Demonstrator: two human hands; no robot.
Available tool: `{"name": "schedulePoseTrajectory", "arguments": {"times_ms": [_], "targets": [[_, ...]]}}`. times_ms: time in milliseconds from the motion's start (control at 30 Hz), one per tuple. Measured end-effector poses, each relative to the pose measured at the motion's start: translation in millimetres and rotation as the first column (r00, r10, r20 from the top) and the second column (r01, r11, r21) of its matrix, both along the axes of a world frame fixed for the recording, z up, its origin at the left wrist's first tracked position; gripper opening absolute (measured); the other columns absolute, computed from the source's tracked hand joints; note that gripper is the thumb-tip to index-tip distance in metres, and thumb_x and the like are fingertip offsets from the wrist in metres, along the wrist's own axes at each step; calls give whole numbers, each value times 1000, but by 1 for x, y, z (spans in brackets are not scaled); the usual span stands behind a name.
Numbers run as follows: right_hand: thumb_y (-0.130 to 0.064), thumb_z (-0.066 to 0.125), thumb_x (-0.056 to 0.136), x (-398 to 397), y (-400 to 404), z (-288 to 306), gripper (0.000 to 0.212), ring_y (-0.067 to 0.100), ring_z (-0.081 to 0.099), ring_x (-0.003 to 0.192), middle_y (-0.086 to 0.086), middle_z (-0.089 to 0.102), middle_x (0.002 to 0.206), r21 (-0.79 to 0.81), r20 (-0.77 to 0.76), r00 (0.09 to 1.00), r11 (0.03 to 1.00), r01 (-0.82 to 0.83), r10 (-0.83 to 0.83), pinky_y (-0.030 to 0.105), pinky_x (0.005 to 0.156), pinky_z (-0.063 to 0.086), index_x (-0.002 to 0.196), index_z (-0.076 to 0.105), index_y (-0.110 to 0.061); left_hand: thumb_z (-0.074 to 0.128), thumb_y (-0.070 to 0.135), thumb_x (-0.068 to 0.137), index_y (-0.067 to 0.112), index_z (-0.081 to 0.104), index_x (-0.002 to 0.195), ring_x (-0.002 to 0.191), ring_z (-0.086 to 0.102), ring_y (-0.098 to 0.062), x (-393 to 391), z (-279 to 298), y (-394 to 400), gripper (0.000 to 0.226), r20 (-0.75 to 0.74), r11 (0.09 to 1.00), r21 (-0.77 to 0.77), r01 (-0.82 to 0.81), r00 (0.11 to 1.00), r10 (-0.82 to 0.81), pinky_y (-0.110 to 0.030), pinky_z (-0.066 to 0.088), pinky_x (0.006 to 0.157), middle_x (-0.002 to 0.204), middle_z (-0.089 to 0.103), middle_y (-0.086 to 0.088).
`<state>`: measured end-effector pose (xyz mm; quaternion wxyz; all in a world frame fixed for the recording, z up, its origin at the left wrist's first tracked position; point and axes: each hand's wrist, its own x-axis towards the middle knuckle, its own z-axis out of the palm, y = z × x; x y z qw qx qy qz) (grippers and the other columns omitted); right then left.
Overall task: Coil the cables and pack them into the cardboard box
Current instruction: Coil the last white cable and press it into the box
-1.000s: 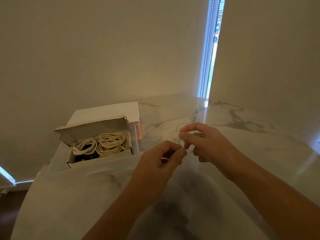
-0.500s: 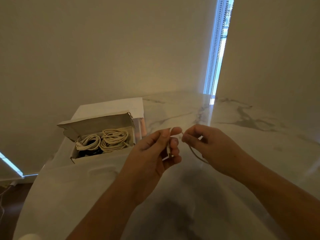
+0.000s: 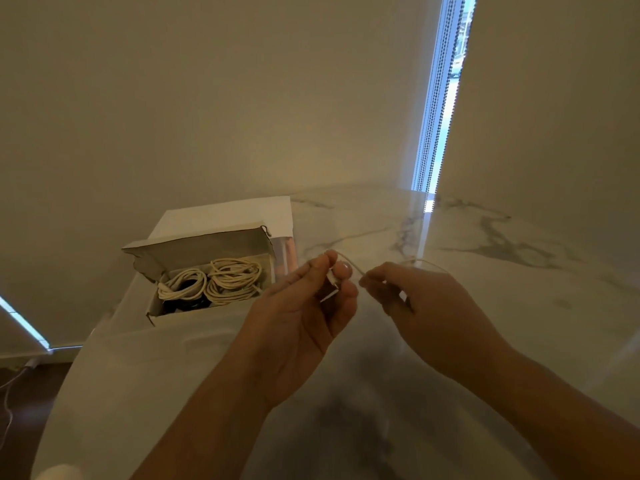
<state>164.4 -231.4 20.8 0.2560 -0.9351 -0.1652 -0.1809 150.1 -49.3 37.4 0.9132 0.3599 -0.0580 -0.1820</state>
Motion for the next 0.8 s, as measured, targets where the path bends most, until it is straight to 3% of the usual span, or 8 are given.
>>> {"name": "schedulePoseTrajectory", "arguments": {"times_ms": [133,300,400,467,533,667,733,800], "targets": [[-53,37,96,-19,13,4,38,5,59,73,-14,70,91,-107,9,997,991,-79,80,17,70,46,112,67,-36,44,15,104,2,58,131,67,54,-5,7,4,11,33,19,992,-15,-122,992,122,-20,54,66,82,54,4],[-49,43,97,-36,22,9,29,8,58,58,-14,67,76,-180,114,987,979,-92,114,22,56,51,104,67,-33,48,11,99,-4,53,135,80,59,-10,10,8,26,39,103,980,19,-198,975,196,-22,56,84,92,61,-4],[-46,41,92,-40,26,12,32,6,48,42,-15,59,59,-217,208,970,973,-78,124,12,43,39,87,68,-30,51,8,96,-4,57,131,88,68,-14,8,7,22,38,158,950,105,-293,949,275,-25,57,86,98,69,-8],[-45,41,89,-44,26,16,31,5,36,37,-16,51,52,-234,242,960,969,-81,138,5,45,24,77,65,-29,52,7,95,0,58,131,91,71,-17,6,5,16,37,198,918,173,-356,926,322,-25,58,84,100,73,-9],[-43,42,87,-48,25,20,27,5,31,37,-16,45,49,-260,246,956,961,-93,159,3,48,15,73,61,-31,52,7,97,6,57,134,94,73,-17,6,2,12,38,318,837,308,-452,878,357,-23,58,81,101,76,-8],[-42,42,87,-48,18,28,24,5,37,38,-15,52,53,-302,231,956,947,-108,182,3,50,13,76,60,-32,47,9,102,8,58,134,93,72,-10,8,-8,8,33,613,535,564,-630,753,240,-16,55,79,99,75,-1],[-43,44,90,-45,13,33,24,4,46,44,-15,61,63,-283,249,953,954,-101,175,3,51,18,82,65,-32,46,15,104,25,65,120,87,69,-2,5,-10,7,27,675,414,630,-657,727,127,-11,52,76,92,74,7],[-43,47,94,-39,6,36,23,6,55,54,-15,65,78,-253,264,951,963,-93,161,9,49,32,91,67,-32,45,22,105,48,59,102,81,67,3,0,-9,4,29,690,338,680,-651,724,7,-7,47,72,83,72,12]]}}
